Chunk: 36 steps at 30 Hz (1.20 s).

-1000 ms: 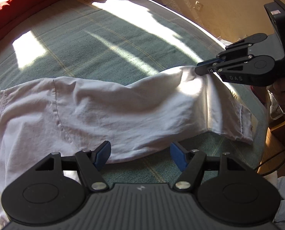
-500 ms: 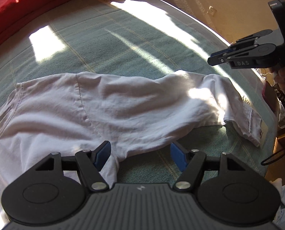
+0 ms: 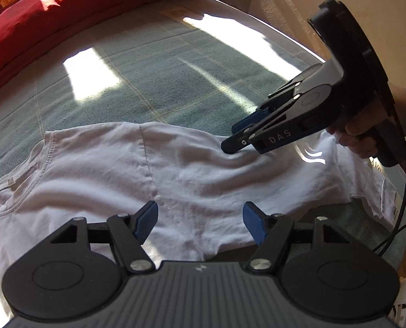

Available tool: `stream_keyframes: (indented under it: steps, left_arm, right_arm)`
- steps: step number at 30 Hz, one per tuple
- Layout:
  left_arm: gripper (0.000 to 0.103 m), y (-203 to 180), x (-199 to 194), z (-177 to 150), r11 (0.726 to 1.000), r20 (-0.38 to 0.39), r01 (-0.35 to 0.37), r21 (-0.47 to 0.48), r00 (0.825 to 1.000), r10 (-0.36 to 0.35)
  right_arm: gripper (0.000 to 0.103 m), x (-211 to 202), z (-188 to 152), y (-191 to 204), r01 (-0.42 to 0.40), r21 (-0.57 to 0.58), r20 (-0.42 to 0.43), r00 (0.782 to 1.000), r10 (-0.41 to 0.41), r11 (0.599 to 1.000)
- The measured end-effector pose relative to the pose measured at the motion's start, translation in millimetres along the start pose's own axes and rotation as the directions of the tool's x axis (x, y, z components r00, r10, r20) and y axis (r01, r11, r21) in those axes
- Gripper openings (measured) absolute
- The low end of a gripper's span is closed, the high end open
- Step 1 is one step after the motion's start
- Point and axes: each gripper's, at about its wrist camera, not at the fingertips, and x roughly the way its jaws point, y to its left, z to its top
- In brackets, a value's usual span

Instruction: Fold clothes

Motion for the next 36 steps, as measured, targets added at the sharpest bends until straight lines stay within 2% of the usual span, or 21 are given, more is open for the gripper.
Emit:
stream_keyframes:
  steps: [1,2,3,5,8,13,15,18,20,24,28,32,36]
  left_arm:
    - [0.069,2.2,1.2,-0.1,1.000,0.003,0.000,-0.008,1.000,0.000]
    - [0.069,4.1,2.3,-0.2,1.000,0.003,0.002,-0.015,1.000,-0.002]
    - [0.069,6.1,3.5,-0.3,1.000,0.003,0.005,-0.021,1.000,-0.005]
    - [0.069,9.1,4.2,-0.1,1.000,0.005,0.002,-0.031,1.000,-0.002]
    - [0.069,13.3,1.3,1.3,0.999,0.017,-0.002,-0.040,1.000,0.003]
    - [0.069,17.2,1.2,1.6,0.998,0.015,-0.025,-0.053,1.000,0.026]
    - [0.069,16.5,-0.8,1.2,0.998,0.020,-0.026,-0.052,0.999,0.027]
    - [0.069,14.2,-3.8,0.7,0.999,0.026,-0.025,-0.044,0.999,0.026]
    - [0.069,9.1,-5.7,0.8,0.999,0.029,-0.025,-0.028,0.999,0.026]
    - [0.069,-6.7,-13.4,2.1,1.000,0.044,-0.004,0.005,0.999,0.004]
    - [0.069,-22.3,-16.5,0.9,0.999,0.030,0.028,0.034,0.999,-0.029]
    - [0.069,-37.8,-19.1,-0.6,0.996,0.012,0.060,0.062,0.998,-0.061]
    - [0.069,-50.0,-19.2,-1.3,0.993,-0.008,0.080,0.090,0.997,-0.080]
  right_arm:
    - [0.035,0.5,-0.1,2.2,-0.006,-0.015,-0.003,1.000,0.006,1.000]
    - [0.026,1.0,-0.2,4.4,-0.012,-0.031,-0.006,1.000,0.012,0.999]
    - [0.001,0.3,0.2,6.1,-0.027,-0.038,-0.013,1.000,0.026,0.999]
    - [0.001,-0.1,1.0,11.1,0.001,-0.066,-0.021,1.000,-0.003,0.998]
    - [0.000,-4.7,10.0,13.7,0.088,-0.095,0.030,0.996,-0.086,0.992]
    - [0.001,1.0,19.5,7.2,0.105,-0.062,0.028,0.994,-0.104,0.993]
    - [0.004,3.4,19.0,5.0,0.105,-0.046,0.018,0.994,-0.105,0.993]
    - [0.010,-32.0,10.6,-13.6,0.097,0.077,0.081,0.991,-0.103,0.992]
    - [0.012,-58.2,1.0,-26.6,0.116,0.151,0.116,0.984,-0.134,0.982]
    - [0.018,-105.3,-38.3,-48.4,0.242,0.271,0.104,0.955,-0.278,0.932]
    - [0.022,-144.4,-103.5,-61.5,0.322,0.431,0.034,0.928,-0.372,0.843]
    - [0.025,-162.8,-162.7,-57.1,0.360,0.549,-0.039,0.913,-0.407,0.754]
    - [0.033,-165.8,-207.0,-40.1,0.359,0.633,-0.077,0.911,-0.406,0.685]
